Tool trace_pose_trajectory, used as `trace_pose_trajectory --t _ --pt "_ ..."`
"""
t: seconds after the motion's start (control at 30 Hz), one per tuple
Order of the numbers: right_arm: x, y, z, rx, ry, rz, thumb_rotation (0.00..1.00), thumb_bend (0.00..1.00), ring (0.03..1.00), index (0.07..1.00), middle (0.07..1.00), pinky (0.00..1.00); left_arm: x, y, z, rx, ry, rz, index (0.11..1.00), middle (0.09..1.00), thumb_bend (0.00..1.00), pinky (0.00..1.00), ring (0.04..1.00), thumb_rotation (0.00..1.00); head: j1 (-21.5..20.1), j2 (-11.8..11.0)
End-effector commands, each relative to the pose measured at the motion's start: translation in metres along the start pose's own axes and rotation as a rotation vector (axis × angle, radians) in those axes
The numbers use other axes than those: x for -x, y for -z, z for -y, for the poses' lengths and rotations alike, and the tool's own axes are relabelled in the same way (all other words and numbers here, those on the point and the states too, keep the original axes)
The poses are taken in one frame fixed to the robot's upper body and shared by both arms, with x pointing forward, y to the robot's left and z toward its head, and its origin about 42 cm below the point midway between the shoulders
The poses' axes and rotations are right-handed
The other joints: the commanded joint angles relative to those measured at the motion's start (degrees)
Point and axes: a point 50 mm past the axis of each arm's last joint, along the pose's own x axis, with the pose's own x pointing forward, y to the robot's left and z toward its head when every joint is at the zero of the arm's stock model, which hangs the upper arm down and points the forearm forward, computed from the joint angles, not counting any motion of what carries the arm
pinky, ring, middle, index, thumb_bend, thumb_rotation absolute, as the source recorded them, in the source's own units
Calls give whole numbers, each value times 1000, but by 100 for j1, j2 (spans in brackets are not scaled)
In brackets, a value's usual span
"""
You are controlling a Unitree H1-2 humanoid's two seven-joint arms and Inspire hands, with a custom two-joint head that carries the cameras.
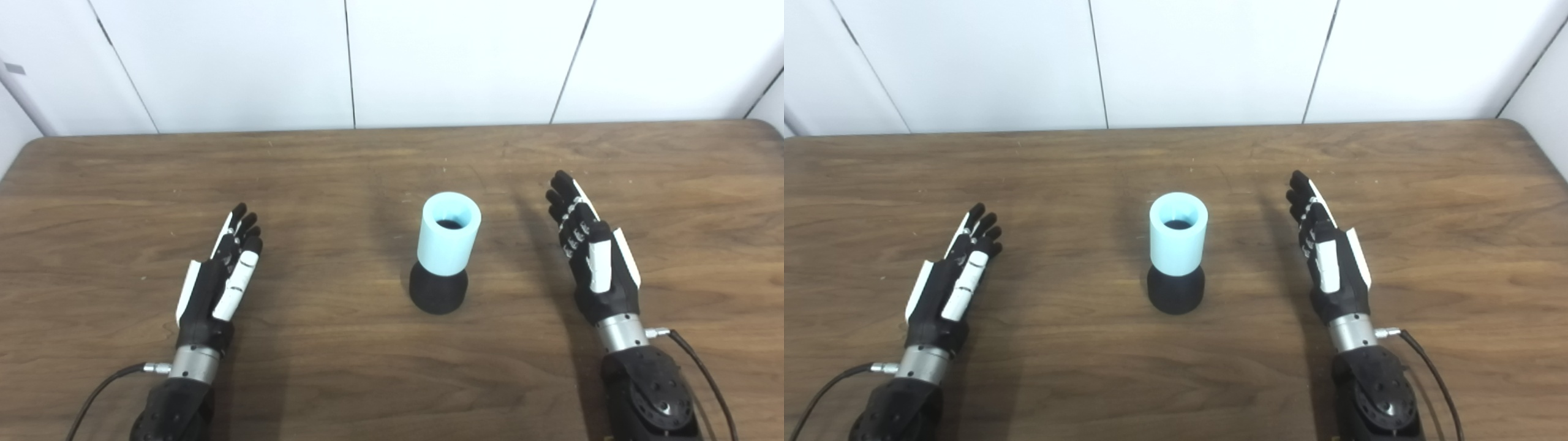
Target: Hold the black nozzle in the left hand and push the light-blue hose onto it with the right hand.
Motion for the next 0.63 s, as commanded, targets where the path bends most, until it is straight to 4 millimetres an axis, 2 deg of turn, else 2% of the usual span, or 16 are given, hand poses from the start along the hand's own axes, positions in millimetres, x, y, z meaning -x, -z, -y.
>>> trace_pose_trajectory --t 0.0,0.6 --pt "24 27 7 -4 22 -95 1000 632 970 952 967 986 3 3 1 -14 10 -7 994 965 395 912 948 776 -8 16" --pt "17 23 10 3 2 -89 1000 618 973 954 970 995 -3 2 5 4 -6 -18 992 966 380 923 954 764 69 49"
